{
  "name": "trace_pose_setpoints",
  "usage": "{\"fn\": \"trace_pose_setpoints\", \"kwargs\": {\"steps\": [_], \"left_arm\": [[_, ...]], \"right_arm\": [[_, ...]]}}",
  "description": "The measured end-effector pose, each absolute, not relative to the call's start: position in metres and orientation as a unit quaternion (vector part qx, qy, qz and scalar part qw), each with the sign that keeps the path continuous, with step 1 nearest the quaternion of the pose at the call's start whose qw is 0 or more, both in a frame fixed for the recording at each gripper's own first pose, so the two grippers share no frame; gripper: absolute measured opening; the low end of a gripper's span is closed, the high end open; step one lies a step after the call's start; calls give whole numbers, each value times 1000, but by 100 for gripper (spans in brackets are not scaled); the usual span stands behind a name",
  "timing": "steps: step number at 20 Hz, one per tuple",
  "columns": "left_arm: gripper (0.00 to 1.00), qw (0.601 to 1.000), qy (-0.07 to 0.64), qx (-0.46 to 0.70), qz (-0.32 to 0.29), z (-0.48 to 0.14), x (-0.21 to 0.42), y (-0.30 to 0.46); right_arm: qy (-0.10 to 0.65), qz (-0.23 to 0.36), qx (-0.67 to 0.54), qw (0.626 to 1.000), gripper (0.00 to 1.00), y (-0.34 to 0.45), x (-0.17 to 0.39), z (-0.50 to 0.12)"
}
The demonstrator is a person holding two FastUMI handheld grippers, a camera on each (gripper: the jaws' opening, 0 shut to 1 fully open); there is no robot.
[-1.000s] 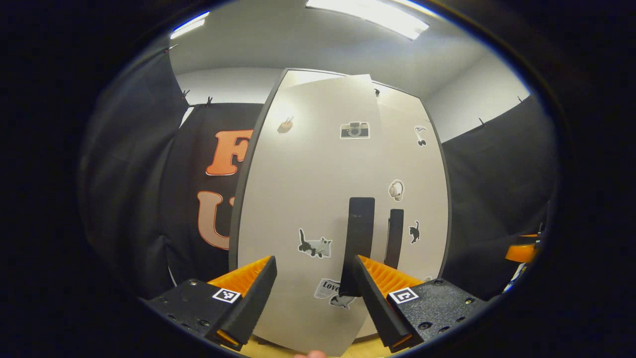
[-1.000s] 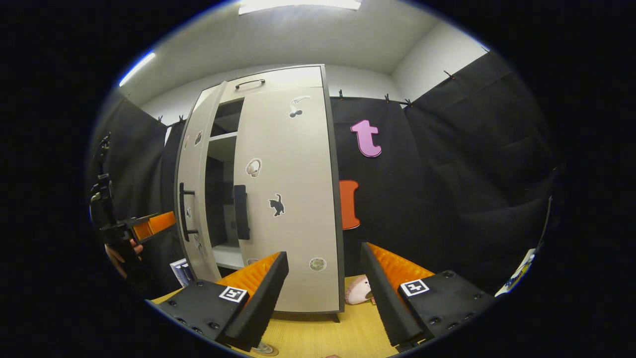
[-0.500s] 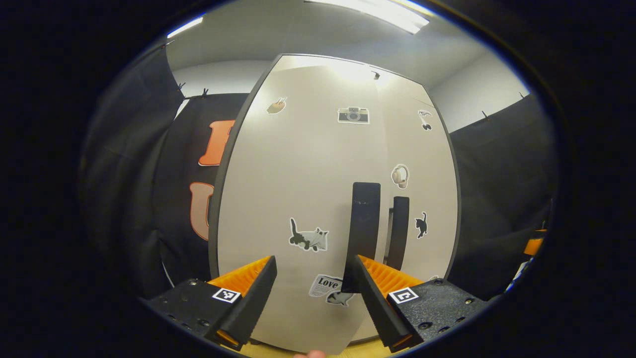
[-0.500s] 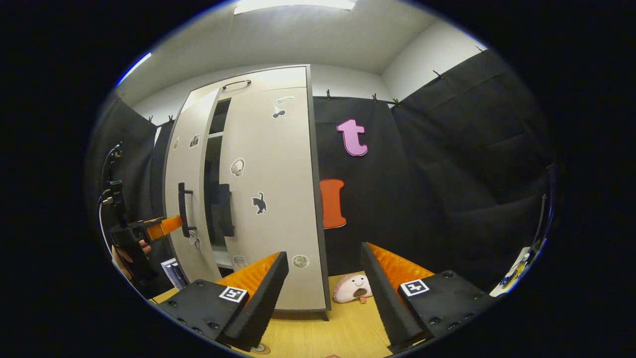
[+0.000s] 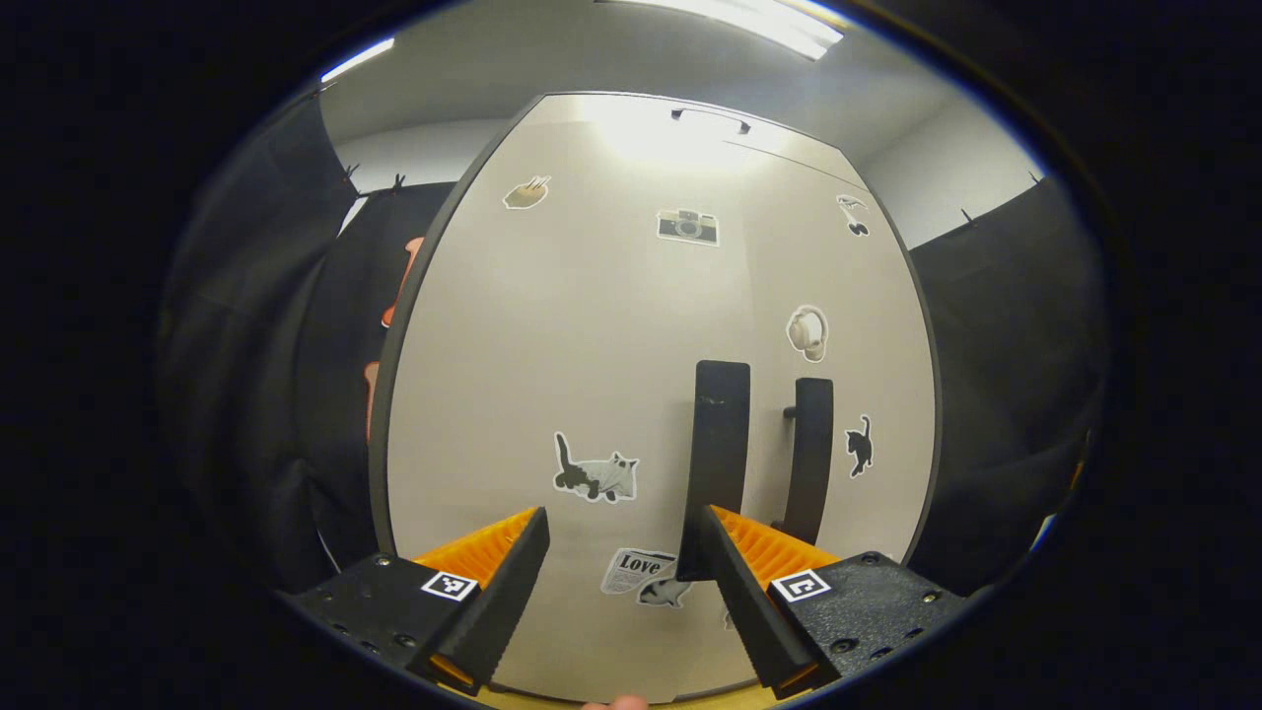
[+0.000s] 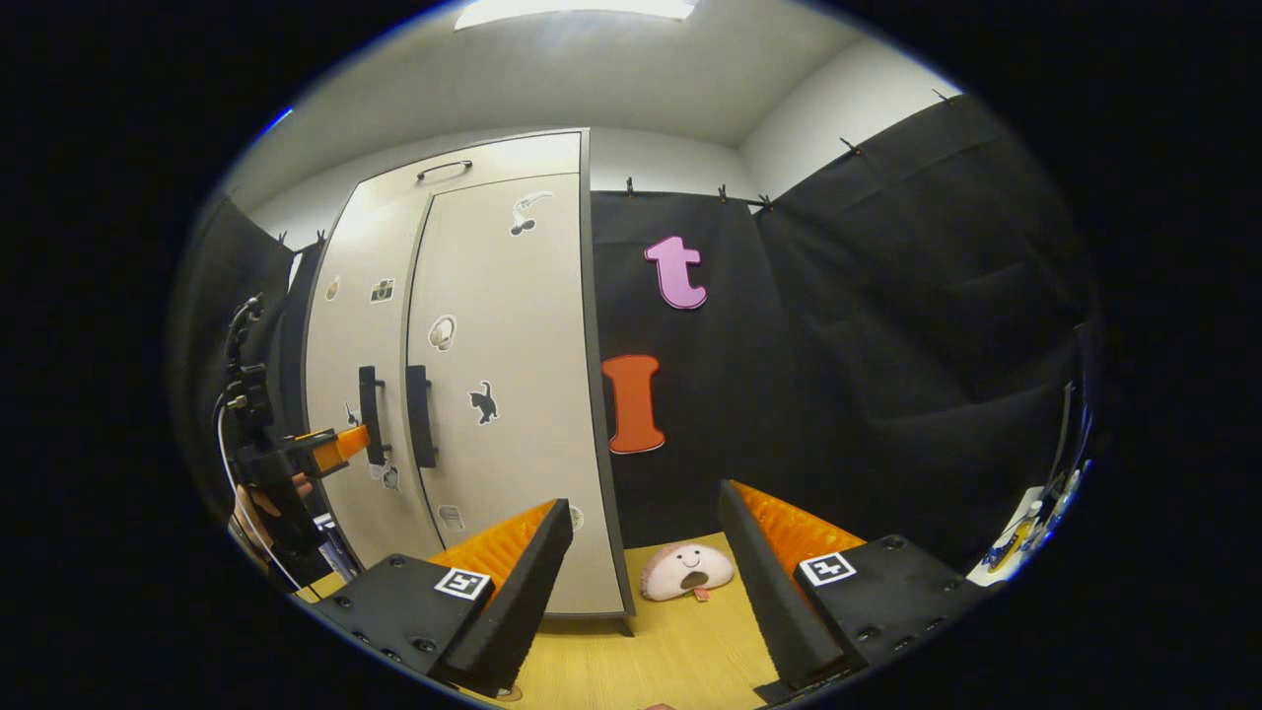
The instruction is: Grasp the bottle in the cabinet with the left hand and place it on the coaster, then close the right door with the right hand and the left door with the left hand.
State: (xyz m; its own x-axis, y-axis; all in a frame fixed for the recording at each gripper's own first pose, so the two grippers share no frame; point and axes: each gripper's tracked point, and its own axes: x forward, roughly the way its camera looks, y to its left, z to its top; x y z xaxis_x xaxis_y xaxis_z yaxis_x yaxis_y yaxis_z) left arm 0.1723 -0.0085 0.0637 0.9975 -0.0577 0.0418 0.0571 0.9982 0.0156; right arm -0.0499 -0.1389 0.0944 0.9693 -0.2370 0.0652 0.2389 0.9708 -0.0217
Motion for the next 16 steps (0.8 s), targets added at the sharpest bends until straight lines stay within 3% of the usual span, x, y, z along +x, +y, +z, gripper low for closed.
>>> {"fn": "trace_pose_setpoints", "kwargs": {"steps": [1,3,5,7,8,16], "left_arm": [[93,999,-22,6,-28,64,173,-8],[98,999,-21,7,-27,64,170,-7],[93,999,-21,11,-27,68,164,-5],[98,999,-24,11,-29,73,151,-2],[93,999,-22,13,-28,74,143,1],[93,1000,-13,-1,-11,77,76,30]], "right_arm": [[-31,-122,-17,992,98,-140,-50,95],[-28,-120,-19,992,98,-136,-50,94],[-28,-113,-18,993,98,-131,-49,93],[-26,-105,-19,994,98,-123,-46,92],[-24,-100,-19,995,98,-119,-42,91],[-10,-44,-20,999,98,-77,-28,83]]}}
